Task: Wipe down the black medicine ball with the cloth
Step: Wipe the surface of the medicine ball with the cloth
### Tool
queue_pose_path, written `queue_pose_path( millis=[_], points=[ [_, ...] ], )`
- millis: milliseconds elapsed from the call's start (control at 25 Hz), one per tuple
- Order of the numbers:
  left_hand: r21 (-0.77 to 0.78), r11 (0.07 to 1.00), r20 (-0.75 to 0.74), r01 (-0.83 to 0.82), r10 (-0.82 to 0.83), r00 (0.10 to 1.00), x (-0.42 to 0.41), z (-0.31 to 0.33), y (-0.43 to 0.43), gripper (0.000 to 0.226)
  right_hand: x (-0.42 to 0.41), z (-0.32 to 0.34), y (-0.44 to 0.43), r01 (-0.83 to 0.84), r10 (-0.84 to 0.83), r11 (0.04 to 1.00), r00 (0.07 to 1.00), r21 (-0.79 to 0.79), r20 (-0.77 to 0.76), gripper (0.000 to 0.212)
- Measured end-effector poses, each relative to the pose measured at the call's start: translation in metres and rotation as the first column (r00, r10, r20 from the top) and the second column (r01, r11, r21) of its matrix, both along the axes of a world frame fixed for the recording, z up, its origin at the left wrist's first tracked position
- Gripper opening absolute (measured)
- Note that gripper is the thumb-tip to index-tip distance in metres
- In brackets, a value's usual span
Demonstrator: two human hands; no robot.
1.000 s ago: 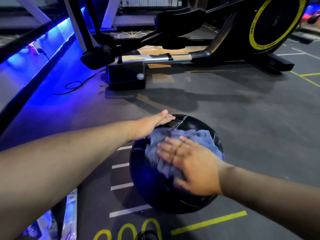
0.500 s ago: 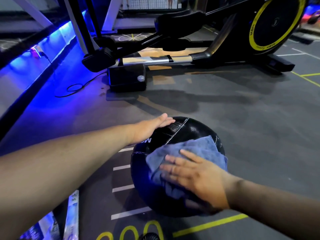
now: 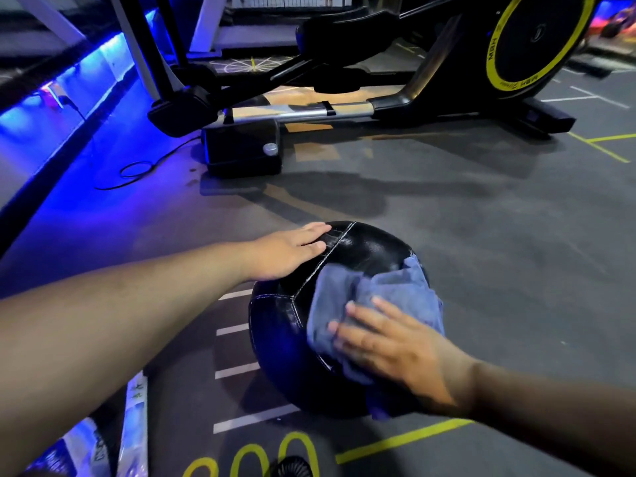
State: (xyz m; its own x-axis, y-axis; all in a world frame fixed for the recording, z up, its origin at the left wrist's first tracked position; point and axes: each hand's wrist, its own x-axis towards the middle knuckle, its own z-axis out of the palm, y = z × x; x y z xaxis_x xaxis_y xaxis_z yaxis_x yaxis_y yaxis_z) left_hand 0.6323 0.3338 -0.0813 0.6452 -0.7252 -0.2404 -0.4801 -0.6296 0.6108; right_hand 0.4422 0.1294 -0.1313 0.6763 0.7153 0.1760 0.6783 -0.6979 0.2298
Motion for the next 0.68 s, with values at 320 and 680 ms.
queue_pose_path(
  millis=[320,680],
  points=[
    [0.043,0.999,0.077,0.014,-0.018,0.997,0.000,-0.003,-0.004,0.054,0.030,0.023,-0.030,0.408,-0.413,0.871,0.910,0.275,-0.040,0.051],
    [-0.009,1.000,0.039,0.006,-0.006,0.999,-0.009,-0.002,-0.004,0.053,0.021,0.010,0.013,-0.090,0.089,0.996,0.996,0.021,0.027,0.042]
  ],
)
